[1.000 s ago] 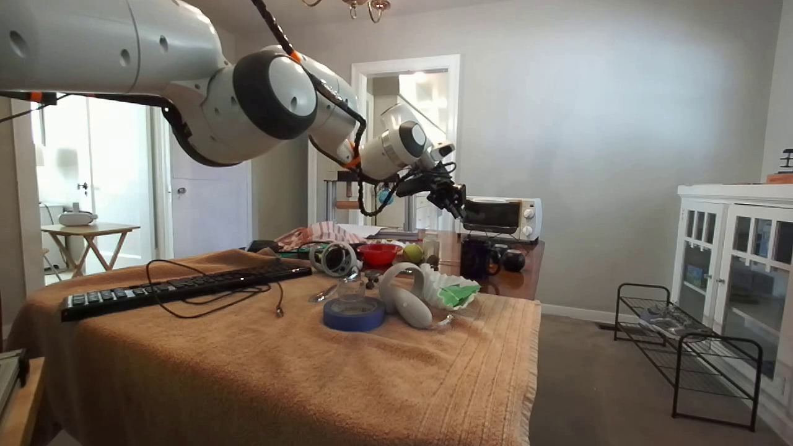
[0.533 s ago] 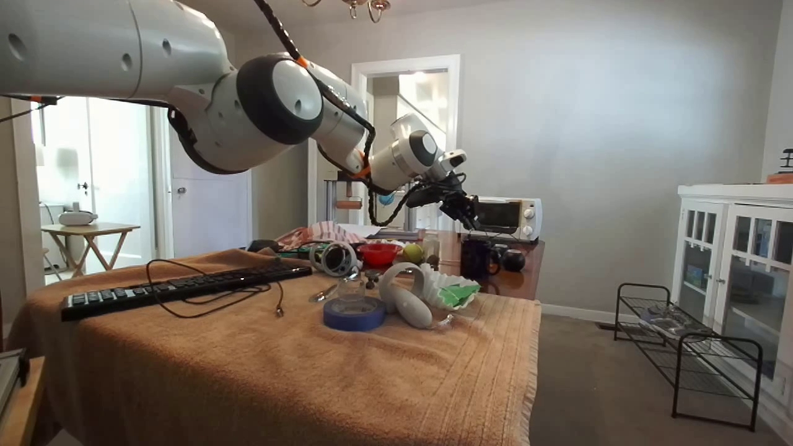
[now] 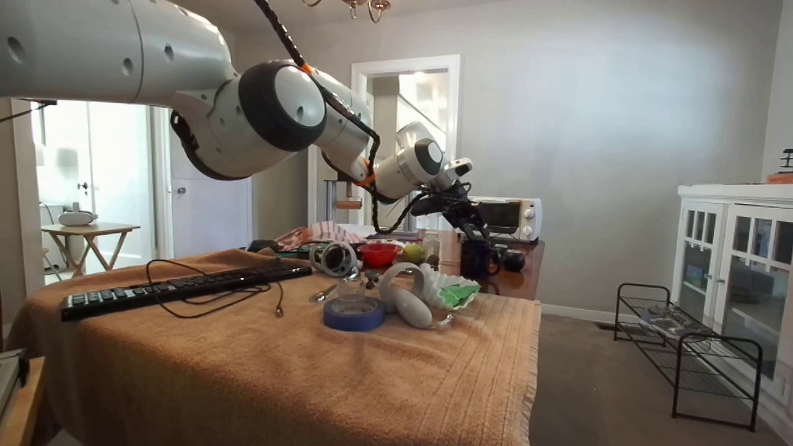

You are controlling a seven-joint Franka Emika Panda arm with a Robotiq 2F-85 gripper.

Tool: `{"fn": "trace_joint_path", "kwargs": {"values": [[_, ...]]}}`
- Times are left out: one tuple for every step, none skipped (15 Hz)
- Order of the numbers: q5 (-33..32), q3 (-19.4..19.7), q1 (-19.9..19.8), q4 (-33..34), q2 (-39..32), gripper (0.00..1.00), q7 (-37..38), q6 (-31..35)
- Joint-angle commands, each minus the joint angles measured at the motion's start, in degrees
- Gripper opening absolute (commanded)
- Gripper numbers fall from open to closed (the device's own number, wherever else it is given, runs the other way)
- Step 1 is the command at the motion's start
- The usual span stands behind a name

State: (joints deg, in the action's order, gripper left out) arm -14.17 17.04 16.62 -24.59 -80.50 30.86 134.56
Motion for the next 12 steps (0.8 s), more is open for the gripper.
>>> {"fn": "trace_joint_path", "kwargs": {"values": [[0.44,-1.69,0.60,0.04,0.86,0.91,-0.77,0.24],[1.05,-2.82,0.91,0.19,1.54,1.00,-2.23,0.30],[1.22,-3.49,1.43,0.40,2.31,1.00,-3.18,0.06],[1.41,-4.26,1.78,0.59,3.05,1.00,-4.03,-0.02],[2.05,-5.65,2.02,0.70,3.96,1.00,-5.65,-0.03],[3.69,-8.26,1.91,0.76,4.70,1.00,-8.42,0.14],[5.70,-11.11,1.72,0.80,5.53,1.00,-11.05,-0.81],[7.44,-13.40,1.66,0.48,6.59,1.00,-13.30,-2.41],[9.00,-15.28,1.56,-0.27,7.40,1.00,-14.98,-3.89],[10.50,-16.94,1.34,-0.80,8.12,1.00,-16.36,-5.64],[11.92,-18.42,1.01,-1.25,8.60,1.00,-17.48,-7.60],[13.00,-19.47,0.82,-1.68,9.09,1.00,-18.08,-9.99]]}}
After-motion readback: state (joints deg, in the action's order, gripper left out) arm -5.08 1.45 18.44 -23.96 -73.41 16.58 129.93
